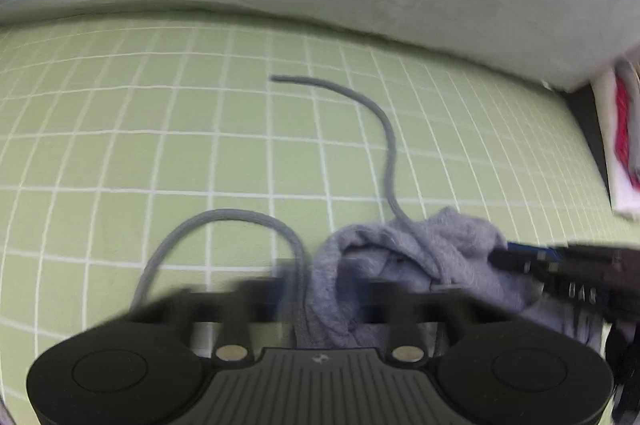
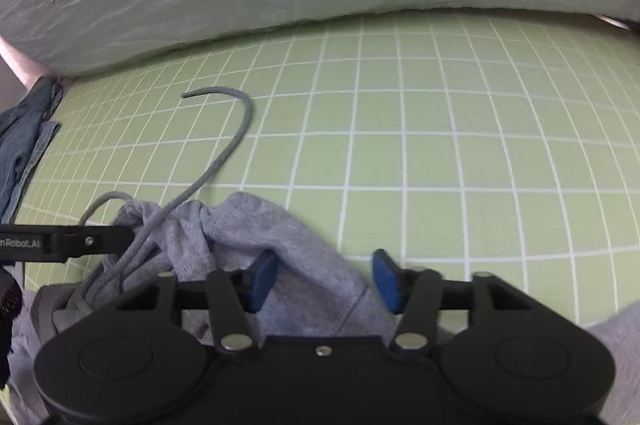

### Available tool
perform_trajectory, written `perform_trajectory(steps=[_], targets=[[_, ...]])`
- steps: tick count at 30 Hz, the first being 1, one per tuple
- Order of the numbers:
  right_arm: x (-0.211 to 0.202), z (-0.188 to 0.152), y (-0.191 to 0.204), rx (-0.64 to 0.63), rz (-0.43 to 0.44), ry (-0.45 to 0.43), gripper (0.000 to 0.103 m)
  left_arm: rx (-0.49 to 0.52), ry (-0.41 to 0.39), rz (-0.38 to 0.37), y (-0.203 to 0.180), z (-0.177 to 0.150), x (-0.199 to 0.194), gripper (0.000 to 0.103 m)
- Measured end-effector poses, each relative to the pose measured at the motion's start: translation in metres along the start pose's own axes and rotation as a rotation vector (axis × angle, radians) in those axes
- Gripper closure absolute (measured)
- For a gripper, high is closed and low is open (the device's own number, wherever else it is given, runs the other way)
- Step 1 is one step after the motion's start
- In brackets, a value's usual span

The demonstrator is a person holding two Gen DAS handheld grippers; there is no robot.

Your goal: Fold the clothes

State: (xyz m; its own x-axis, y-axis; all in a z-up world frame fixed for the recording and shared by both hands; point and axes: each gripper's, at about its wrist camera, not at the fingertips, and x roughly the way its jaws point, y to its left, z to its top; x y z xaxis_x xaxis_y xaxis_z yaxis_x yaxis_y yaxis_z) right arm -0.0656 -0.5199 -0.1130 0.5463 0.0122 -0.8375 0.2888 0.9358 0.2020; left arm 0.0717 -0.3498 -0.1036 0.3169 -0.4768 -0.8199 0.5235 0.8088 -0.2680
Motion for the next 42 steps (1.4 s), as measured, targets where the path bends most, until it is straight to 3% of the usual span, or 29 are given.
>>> perform_trajectory(steps=[1, 4, 7, 11, 13, 15, 17, 18, 19, 22, 24, 30, 32, 34, 42], targets=[[0.002, 0.003, 0.001, -0.025, 0.016, 0.003, 0.1, -0.003, -0.032, 0.001, 0.001, 0.01, -0.004, 0.095], [0.007, 0.02, 0.002, -0.05, 0.022, -0.013, 0.1, -0.011, -0.127, 0.005, 0.005, 0.041, -0.018, 0.095], [0.004, 0.06, 0.0, -0.06, -0.008, -0.111, 0.1, -0.02, -0.223, 0.009, 0.009, 0.072, -0.031, 0.095], [-0.023, 0.137, 0.001, -0.045, -0.002, -0.331, 0.1, -0.031, -0.35, 0.014, 0.014, 0.113, -0.049, 0.095], [-0.039, 0.165, 0.013, -0.063, 0.005, -0.448, 0.1, -0.03, -0.458, 0.045, 0.009, 0.13, -0.064, 0.094], [-0.047, 0.181, 0.03, -0.107, -0.035, -0.534, 0.098, -0.005, -0.487, 0.141, 0.002, 0.139, -0.061, 0.083], [-0.034, 0.186, 0.045, -0.171, -0.101, -0.516, 0.076, 0.008, -0.403, 0.199, 0.003, 0.134, -0.045, 0.044], [-0.024, 0.185, 0.05, -0.191, -0.142, -0.474, 0.058, 0.015, -0.359, 0.227, 0.004, 0.132, -0.037, 0.041], [-0.016, 0.179, 0.051, -0.188, -0.161, -0.443, 0.056, -0.007, -0.333, 0.215, 0.009, 0.122, -0.036, 0.039], [-0.01, 0.148, 0.038, -0.113, -0.111, -0.371, 0.052, -0.07, -0.268, 0.184, 0.025, 0.088, -0.036, 0.025], [-0.011, 0.12, 0.023, -0.046, -0.101, -0.321, 0.046, -0.098, -0.222, 0.203, 0.033, 0.063, -0.037, 0.024], [-0.009, 0.046, -0.019, 0.082, -0.159, -0.148, 0.044, -0.157, -0.071, 0.266, 0.068, 0.006, -0.041, 0.024], [-0.011, 0.03, -0.03, 0.09, -0.177, -0.137, 0.033, -0.142, -0.052, 0.265, 0.073, -0.003, -0.038, 0.024], [-0.007, 0.035, -0.033, 0.107, -0.162, -0.142, 0.023, -0.131, -0.037, 0.259, 0.076, -0.01, -0.033, 0.024], [0.009, 0.054, -0.045, 0.177, -0.105, -0.163, 0.022, -0.126, -0.015, 0.227, 0.077, 0.009, -0.002, 0.021]])
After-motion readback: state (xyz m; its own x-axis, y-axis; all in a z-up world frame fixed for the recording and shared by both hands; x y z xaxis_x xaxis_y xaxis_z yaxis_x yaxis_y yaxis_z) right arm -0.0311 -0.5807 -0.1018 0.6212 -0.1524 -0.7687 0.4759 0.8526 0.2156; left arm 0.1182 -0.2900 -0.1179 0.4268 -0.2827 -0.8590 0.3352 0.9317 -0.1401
